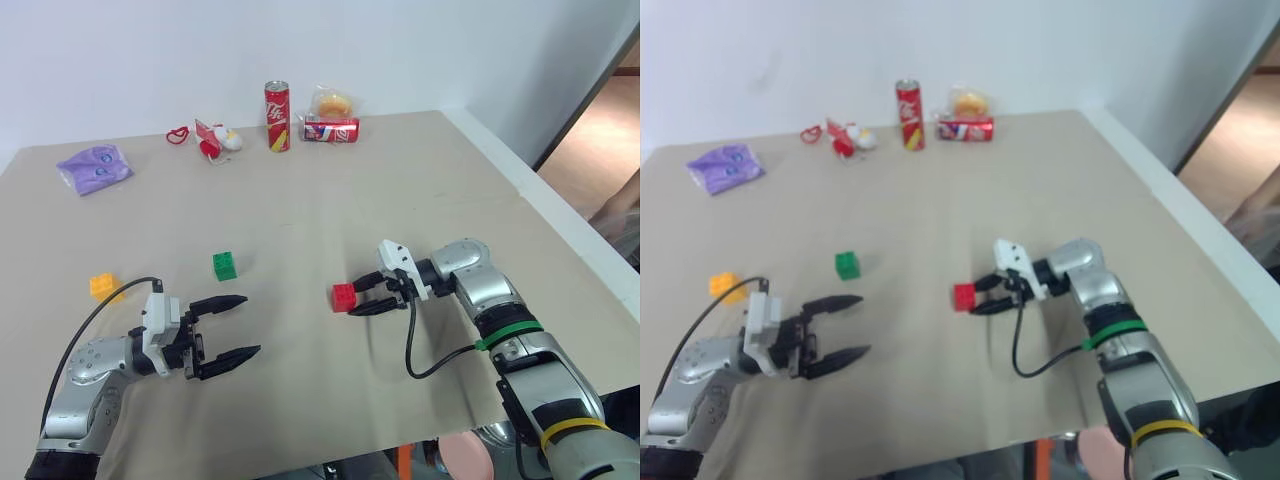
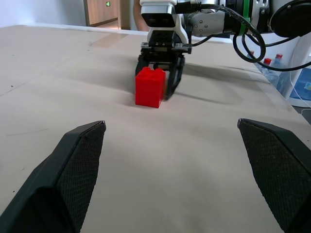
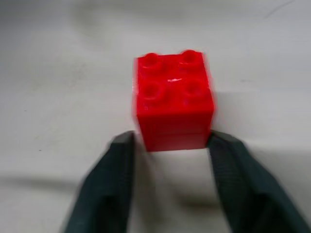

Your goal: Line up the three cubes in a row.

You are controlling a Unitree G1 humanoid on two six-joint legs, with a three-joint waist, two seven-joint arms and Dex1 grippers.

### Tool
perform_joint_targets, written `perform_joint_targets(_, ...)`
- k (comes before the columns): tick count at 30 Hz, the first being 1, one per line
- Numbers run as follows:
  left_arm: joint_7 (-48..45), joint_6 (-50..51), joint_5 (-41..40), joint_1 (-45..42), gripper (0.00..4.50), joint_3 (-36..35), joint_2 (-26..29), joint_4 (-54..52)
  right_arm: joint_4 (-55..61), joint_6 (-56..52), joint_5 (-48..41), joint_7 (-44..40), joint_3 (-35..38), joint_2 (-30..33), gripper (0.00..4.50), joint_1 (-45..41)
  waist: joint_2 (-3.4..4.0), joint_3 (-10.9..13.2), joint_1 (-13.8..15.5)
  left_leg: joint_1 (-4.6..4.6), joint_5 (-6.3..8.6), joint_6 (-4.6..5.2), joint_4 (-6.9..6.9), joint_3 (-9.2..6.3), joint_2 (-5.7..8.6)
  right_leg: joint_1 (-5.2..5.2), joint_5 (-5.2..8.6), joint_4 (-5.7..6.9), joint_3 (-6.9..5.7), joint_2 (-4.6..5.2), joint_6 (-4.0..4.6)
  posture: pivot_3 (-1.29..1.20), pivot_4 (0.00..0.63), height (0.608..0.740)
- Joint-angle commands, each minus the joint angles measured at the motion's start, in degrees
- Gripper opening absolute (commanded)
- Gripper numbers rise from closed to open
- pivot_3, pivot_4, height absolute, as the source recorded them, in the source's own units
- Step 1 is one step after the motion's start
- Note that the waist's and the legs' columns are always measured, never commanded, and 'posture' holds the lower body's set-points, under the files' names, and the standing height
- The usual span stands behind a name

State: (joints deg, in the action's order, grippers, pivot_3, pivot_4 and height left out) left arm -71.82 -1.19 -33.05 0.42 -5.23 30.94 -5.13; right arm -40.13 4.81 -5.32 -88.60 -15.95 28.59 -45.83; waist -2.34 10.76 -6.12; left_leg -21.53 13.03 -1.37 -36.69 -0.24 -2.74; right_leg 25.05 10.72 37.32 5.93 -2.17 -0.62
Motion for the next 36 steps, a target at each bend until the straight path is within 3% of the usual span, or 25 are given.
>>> perform_joint_targets(1, 0.10, -0.37, -0.43, -0.38, 4.50, -0.68, 0.28, -1.39, -2.66, 0.67, 1.78, 0.06, -0.27, 0.16, 3.80, -1.66, 0.00, 0.00, -0.12, 0.14, -0.01, 0.00, 0.00, 0.01, 0.02, -0.08, -0.04, 0.00, 0.06, 0.00, -0.04, 0.00, 0.150, 0.740)
perform_joint_targets(3, 0.28, -0.35, -0.44, -0.47, 4.50, -0.57, 0.10, -1.45, -3.21, 0.98, 2.17, 0.03, -0.45, 0.50, 4.47, -2.08, -0.01, 0.01, -0.16, 0.30, -0.07, 0.03, -0.02, 0.00, 0.10, -0.15, -0.07, 0.00, 0.28, -0.10, -0.07, 0.00, 0.150, 0.740)
perform_joint_targets(15, 7.36, 5.47, -3.47, -0.89, 4.50, -2.73, -1.70, -2.05, -7.97, -0.13, 1.88, -2.73, 2.30, 5.18, 4.47, -10.30, -0.03, 0.05, -0.47, 0.10, -0.37, -0.15, -0.03, 0.01, 0.30, 0.03, -0.12, -0.05, 0.63, -0.12, -0.15, 0.00, 0.150, 0.740)
perform_joint_targets(22, 10.51, 8.64, -6.43, -0.92, 4.50, -4.03, -3.47, -3.79, -10.22, 3.80, 0.10, -3.90, -0.34, 12.17, 4.47, -16.49, 0.00, 0.06, -0.44, -0.15, 0.14, 0.02, 0.39, -0.09, 0.13, 0.26, 0.16, -0.04, 0.66, -0.40, -0.03, 0.00, 0.150, 0.740)
perform_joint_targets(29, 17.19, 11.89, -11.20, -1.72, 4.50, -5.38, -6.81, -9.90, -14.49, 0.76, -2.75, 0.07, 7.23, 9.23, 4.47, -26.80, 0.07, 0.11, -0.47, -0.18, 0.60, 0.50, 0.38, -0.06, 0.05, 0.31, 0.50, -0.03, 0.70, -0.48, 0.13, 0.00, 0.150, 0.740)
perform_joint_targets(36, 26.30, 14.22, -15.17, -7.19, 4.50, -7.61, -9.15, -16.12, -2.70, -6.69, -8.31, 0.97, 11.81, 5.25, 4.47, -24.16, 0.06, 0.10, 0.36, -0.29, 0.62, 0.44, 0.14, -0.14, 0.08, 0.24, 0.41, -0.04, 0.59, -0.43, -0.04, 0.00, 0.150, 0.740)
